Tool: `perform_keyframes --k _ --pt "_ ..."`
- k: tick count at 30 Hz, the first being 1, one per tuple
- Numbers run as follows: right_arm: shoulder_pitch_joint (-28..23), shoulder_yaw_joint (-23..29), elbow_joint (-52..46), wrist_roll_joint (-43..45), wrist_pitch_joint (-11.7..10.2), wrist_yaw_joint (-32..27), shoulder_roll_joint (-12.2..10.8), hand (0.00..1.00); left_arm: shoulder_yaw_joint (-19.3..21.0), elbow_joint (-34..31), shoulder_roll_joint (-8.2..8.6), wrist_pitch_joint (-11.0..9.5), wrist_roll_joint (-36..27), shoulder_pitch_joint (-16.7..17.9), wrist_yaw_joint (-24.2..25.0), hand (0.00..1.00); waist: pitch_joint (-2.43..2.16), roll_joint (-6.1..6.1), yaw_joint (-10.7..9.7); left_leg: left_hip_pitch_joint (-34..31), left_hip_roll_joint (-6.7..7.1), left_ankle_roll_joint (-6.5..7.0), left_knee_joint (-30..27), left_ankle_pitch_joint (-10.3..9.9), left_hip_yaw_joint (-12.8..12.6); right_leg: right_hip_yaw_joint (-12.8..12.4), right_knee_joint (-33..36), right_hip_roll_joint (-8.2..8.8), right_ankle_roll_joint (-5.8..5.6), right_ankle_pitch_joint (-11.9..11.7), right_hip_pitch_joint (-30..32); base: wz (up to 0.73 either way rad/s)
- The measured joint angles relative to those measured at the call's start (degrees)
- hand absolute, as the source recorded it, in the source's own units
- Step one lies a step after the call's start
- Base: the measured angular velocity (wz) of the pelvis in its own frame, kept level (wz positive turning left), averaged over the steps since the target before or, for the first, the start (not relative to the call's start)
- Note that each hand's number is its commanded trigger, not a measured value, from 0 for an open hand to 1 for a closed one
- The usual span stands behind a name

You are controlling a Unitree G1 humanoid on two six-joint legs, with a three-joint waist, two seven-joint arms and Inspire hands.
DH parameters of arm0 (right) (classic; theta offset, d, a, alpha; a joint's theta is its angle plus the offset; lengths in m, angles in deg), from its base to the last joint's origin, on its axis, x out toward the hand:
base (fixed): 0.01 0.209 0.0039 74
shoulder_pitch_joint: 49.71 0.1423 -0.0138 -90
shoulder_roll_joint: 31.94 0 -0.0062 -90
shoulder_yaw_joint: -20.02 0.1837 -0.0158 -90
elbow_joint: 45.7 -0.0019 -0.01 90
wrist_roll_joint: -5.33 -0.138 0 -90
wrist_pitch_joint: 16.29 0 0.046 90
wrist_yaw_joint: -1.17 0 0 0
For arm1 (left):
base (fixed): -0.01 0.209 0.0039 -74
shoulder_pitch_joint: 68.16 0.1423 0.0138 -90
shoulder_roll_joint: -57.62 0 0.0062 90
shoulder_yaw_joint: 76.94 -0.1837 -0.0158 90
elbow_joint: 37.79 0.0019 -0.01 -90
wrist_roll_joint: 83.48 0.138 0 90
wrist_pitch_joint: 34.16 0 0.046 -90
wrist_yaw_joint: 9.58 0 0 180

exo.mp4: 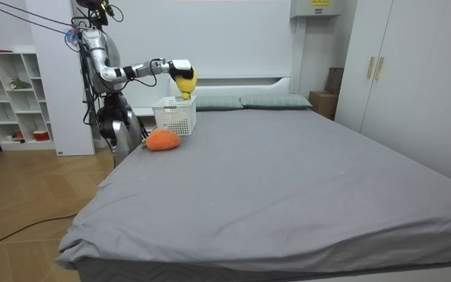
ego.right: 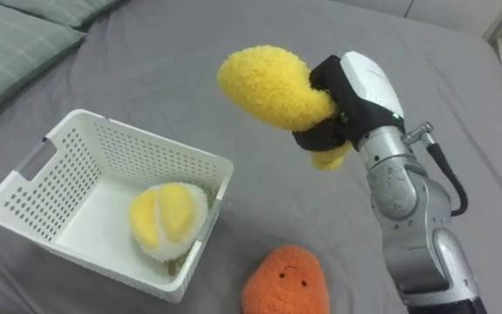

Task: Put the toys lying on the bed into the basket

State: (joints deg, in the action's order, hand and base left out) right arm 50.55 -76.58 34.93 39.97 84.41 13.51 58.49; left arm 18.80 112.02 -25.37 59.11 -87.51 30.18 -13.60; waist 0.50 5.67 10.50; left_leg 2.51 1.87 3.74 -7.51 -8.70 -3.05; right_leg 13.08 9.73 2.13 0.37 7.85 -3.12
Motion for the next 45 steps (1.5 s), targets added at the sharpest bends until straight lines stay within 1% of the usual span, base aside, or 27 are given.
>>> perform_keyframes --k 2,3,4,7,8,9,10,11,12,13,15,17,18,22,24,26,30,32,36,38,45 --pt "0.5 -1.4 -0.6 0.0 0.7 1.5 -1.1 1.00 -0.1 0.0 0.57 0.0 0.1 -0.1 0.0 0.00 -0.03 0.24 0.4 -0.1 0.06 0.01 0.1 0.0 0.2 0.0 0.0 0.01 -0.03 0.0 0.0 0.02" --pt "0.9 -1.8 -0.6 0.0 0.8 2.5 -2.0 1.00 -0.1 0.0 0.58 0.0 0.3 -0.2 0.0 0.00 -0.07 0.48 0.7 -0.1 0.08 0.01 0.1 0.0 0.4 0.0 0.0 0.00 -0.05 0.0 0.0 0.05" --pt "1.1 -1.9 -0.6 0.0 0.8 2.9 -2.2 1.00 -0.1 0.0 0.54 0.0 0.8 -0.4 0.0 0.00 -0.08 0.59 0.9 -0.2 0.09 0.00 0.0 0.0 0.5 0.0 0.0 0.01 -0.06 0.0 0.0 0.07" --pt "3.9 -4.5 -0.8 2.0 1.2 4.2 -2.2 1.00 -0.2 0.0 0.59 0.0 2.1 -0.8 0.1 0.00 -0.02 0.83 1.5 -0.4 0.10 0.01 -0.3 0.0 0.7 0.1 0.0 0.01 -0.07 0.0 0.2 0.05" --pt "4.6 -5.1 -1.1 2.0 1.3 4.7 -2.3 0.97 -0.2 0.0 0.81 0.2 2.1 -1.0 0.2 0.00 -0.02 0.84 2.1 -0.5 0.11 0.01 -0.3 0.0 0.8 0.1 -0.1 0.00 -0.07 0.0 0.3 0.07" --pt "4.8 -5.3 -2.0 2.0 1.4 5.3 -2.3 0.71 -0.1 0.0 1.10 0.3 2.1 -1.3 0.3 0.00 -0.02 0.84 2.6 -0.6 0.13 0.01 -0.3 0.0 1.0 0.2 -0.1 0.00 -0.07 0.0 0.3 0.10" --pt "4.9 -5.7 -2.3 2.0 1.4 5.4 -2.4 0.65 -0.1 0.0 1.16 0.3 2.1 -1.4 0.3 0.00 -0.01 0.81 2.9 -0.7 0.14 0.01 -0.3 0.0 1.2 0.5 -0.1 0.02 -0.07 0.0 0.3 0.13" --pt "5.3 -6.2 -2.5 2.0 1.5 5.5 -2.8 0.42 -0.2 0.0 1.13 0.4 2.1 -1.6 0.3 0.00 0.01 0.79 3.2 -0.8 0.15 0.01 -0.3 0.0 1.6 1.2 -0.1 0.05 -0.07 0.0 0.3 0.13" --pt "5.6 -6.8 -2.5 1.9 1.6 5.6 -3.1 0.07 -0.2 0.0 1.21 0.4 2.1 -1.8 0.3 0.00 0.02 0.77 3.7 -0.9 0.16 0.01 -0.3 0.0 1.7 1.2 -0.2 0.05 -0.07 0.0 0.3 0.09" --pt "5.8 -7.4 -2.5 2.0 1.8 5.7 -3.2 0.00 -0.3 0.0 1.25 0.5 2.1 -1.9 0.3 0.00 0.02 0.77 3.9 -1.0 0.16 0.01 -0.2 0.0 1.7 1.3 -0.2 0.05 -0.07 0.0 0.4 0.03" --pt "7.1 -10.0 -2.5 1.9 3.0 6.6 -4.3 0.00 -0.4 0.0 1.26 0.5 1.7 -2.2 0.2 0.00 -0.02 0.85 4.3 -1.5 0.14 -0.02 -0.2 0.0 1.8 1.3 -0.2 0.04 -0.07 0.0 1.2 0.00" --pt "7.3 -11.3 -2.5 2.0 3.1 7.5 -5.3 0.00 -0.4 0.1 1.30 0.5 1.7 -2.4 0.2 0.00 -0.02 0.85 4.6 -1.8 0.13 -0.02 -0.3 0.0 1.8 1.3 -0.2 0.06 -0.07 0.0 1.3 0.00" --pt "7.3 -12.2 -2.5 2.0 3.1 8.0 -5.5 0.00 -0.4 0.1 1.30 0.5 1.8 -2.6 0.3 0.00 -0.02 0.89 5.0 -1.8 0.11 -0.02 -0.3 0.0 1.8 1.3 -0.2 0.06 -0.07 0.0 1.3 0.00" --pt "7.3 -14.0 -2.5 1.9 3.2 9.8 -5.7 0.00 -0.4 1.9 1.26 0.5 2.0 -4.2 0.6 0.00 0.11 1.05 6.2 -1.9 0.13 -0.01 -0.2 0.0 1.9 1.4 -0.2 0.08 -0.08 0.0 1.3 0.00" --pt "7.3 -15.2 -2.5 2.0 3.2 10.6 -5.8 0.00 -0.3 2.6 1.19 0.6 2.0 -4.8 0.6 0.00 0.32 1.25 6.9 -2.0 0.13 -0.02 -0.1 0.0 2.0 1.4 -0.2 0.06 -0.09 0.1 1.3 0.00" --pt "7.3 -15.7 -2.5 1.9 3.2 11.3 -5.8 0.00 -0.3 2.6 1.19 0.6 2.1 -5.0 0.5 0.00 0.41 1.38 7.4 -2.1 0.13 -0.02 -0.2 0.0 2.1 1.5 -0.2 0.06 -0.09 0.1 1.3 0.02" --pt "7.4 -17.5 -2.5 1.9 3.9 12.7 -6.0 0.00 -0.3 2.7 1.26 1.4 2.0 -5.2 0.4 0.00 0.37 1.49 8.3 -2.1 0.14 -0.02 -0.2 0.0 2.2 2.1 -0.2 0.08 -0.09 0.1 1.3 0.00" --pt "7.4 -17.7 -2.5 1.9 3.9 13.1 -6.0 0.00 -0.4 2.7 1.32 1.4 2.0 -5.3 0.3 0.00 0.35 1.52 8.7 -2.1 0.15 -0.02 -0.2 0.0 2.2 2.3 -0.2 0.11 -0.09 0.1 1.3 0.02" --pt "7.4 -17.8 -2.5 1.8 4.3 14.0 -6.7 0.00 -0.4 2.7 1.33 1.5 2.0 -5.3 0.2 0.00 0.35 1.53 8.8 -2.2 0.20 -0.01 -0.2 0.0 2.4 2.8 -0.2 0.19 -0.09 0.1 1.3 0.02" --pt "7.4 -17.8 -2.5 1.8 4.3 14.0 -6.8 0.00 -0.3 2.7 1.32 1.5 2.0 -5.3 0.2 0.00 0.43 1.41 8.7 -2.2 0.21 -0.01 -0.2 0.0 2.5 2.8 -0.2 0.22 -0.10 0.1 1.3 0.00" --pt "7.4 -17.7 -2.5 1.8 4.3 14.0 -6.8 0.00 -0.3 2.7 1.31 1.7 2.1 -5.3 0.2 0.00 0.48 1.34 8.7 -2.3 0.28 -0.01 -0.3 0.0 2.7 2.9 -0.2 0.29 -0.12 0.1 1.3 0.00"
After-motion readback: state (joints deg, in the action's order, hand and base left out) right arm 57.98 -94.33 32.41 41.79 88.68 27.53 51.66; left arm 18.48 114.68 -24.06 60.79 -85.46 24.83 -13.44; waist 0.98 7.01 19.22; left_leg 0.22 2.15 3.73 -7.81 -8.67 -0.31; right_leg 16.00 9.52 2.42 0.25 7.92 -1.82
